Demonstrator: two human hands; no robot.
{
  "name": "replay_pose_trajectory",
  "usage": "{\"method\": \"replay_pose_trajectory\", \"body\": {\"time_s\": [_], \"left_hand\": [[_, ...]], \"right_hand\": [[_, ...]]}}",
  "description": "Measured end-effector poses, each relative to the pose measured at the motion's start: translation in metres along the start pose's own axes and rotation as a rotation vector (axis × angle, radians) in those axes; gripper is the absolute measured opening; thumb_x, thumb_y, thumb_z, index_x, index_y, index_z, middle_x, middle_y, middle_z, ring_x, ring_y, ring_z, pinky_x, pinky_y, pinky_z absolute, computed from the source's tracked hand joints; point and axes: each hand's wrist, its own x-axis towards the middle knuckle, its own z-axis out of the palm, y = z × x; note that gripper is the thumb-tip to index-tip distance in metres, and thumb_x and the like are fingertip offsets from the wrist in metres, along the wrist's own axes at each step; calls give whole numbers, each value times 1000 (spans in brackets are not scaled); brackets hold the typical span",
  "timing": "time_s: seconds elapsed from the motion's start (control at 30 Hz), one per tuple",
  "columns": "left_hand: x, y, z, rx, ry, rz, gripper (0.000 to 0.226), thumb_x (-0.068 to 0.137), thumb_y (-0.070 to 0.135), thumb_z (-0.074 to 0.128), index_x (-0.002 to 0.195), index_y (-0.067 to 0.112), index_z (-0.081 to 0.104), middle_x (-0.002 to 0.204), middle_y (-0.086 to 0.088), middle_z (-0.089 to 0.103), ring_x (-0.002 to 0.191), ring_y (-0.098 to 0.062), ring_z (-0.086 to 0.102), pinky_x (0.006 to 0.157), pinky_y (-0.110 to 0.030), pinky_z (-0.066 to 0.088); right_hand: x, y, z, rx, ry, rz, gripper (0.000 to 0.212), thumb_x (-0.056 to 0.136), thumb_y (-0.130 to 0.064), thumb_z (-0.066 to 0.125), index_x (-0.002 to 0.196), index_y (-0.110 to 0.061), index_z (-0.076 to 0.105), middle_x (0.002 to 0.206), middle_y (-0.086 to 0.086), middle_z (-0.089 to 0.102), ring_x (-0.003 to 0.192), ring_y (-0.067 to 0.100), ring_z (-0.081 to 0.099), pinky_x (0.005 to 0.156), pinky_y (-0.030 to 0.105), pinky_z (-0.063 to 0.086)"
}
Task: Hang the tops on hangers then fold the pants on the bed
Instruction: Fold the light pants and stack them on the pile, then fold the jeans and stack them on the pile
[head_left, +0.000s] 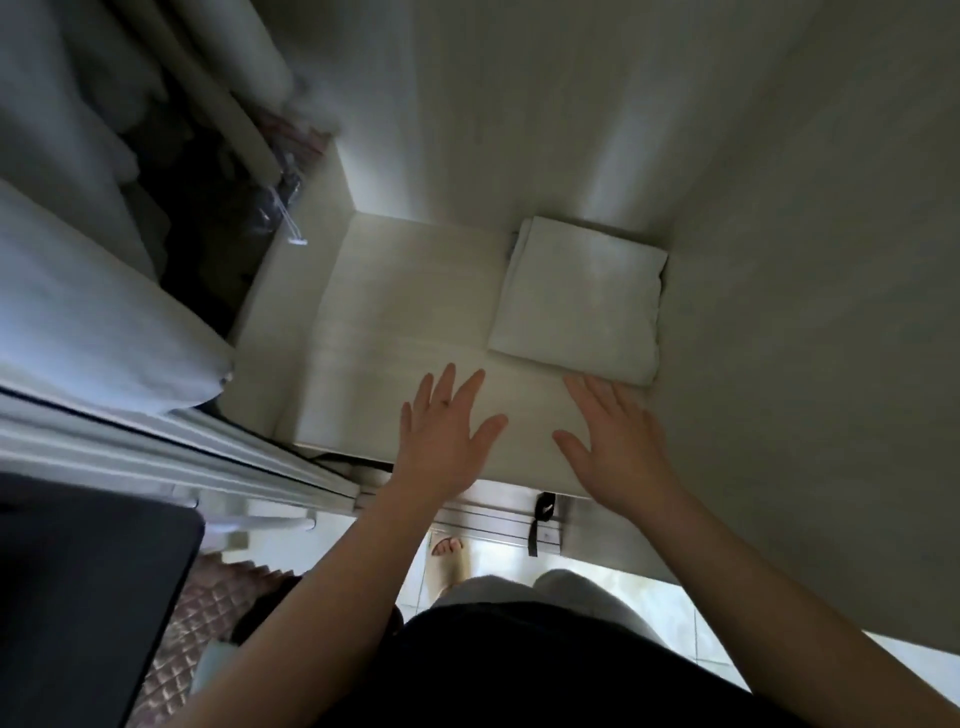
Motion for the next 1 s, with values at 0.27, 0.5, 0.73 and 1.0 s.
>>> {"method": "replay_pose_trajectory", "body": {"time_s": [0.27, 0.5, 0.73, 1.0], "left_hand": [[-97, 10, -11, -19, 179, -148, 60, 100, 51, 51, 155, 35, 34, 168, -1, 22, 156, -25, 10, 125, -48, 13], [-227, 21, 12, 117, 633, -403, 35, 97, 31, 58, 131, 28, 62, 162, -1, 34, 157, -30, 5, 125, -50, -8], [-337, 17, 26, 244, 656, -701, 60, 90, 37, 66, 147, 35, 45, 166, 0, 27, 156, -30, 8, 124, -57, 3], [-432, -20, 23, 217, 716, -964, 57, 85, 51, 67, 138, 35, 50, 136, 7, 59, 128, -23, 50, 107, -42, 34]], "right_hand": [[-59, -14, 9, 313, -98, -291, 61, 100, -39, 56, 156, -33, 32, 155, -5, 43, 144, 17, 36, 118, 40, 29], [-113, -23, 49, 436, -360, -504, 54, 101, -34, 54, 151, -39, 37, 148, -20, 43, 134, 10, 46, 104, 37, 44], [-182, -48, 98, 387, -601, -712, 64, 97, -39, 53, 155, -40, 25, 155, -16, 40, 138, 5, 42, 105, 22, 35], [-234, -103, 113, 440, -591, -924, 67, 97, -33, 61, 155, -36, 28, 149, -15, 46, 130, -13, 35, 98, 9, 30]]}}
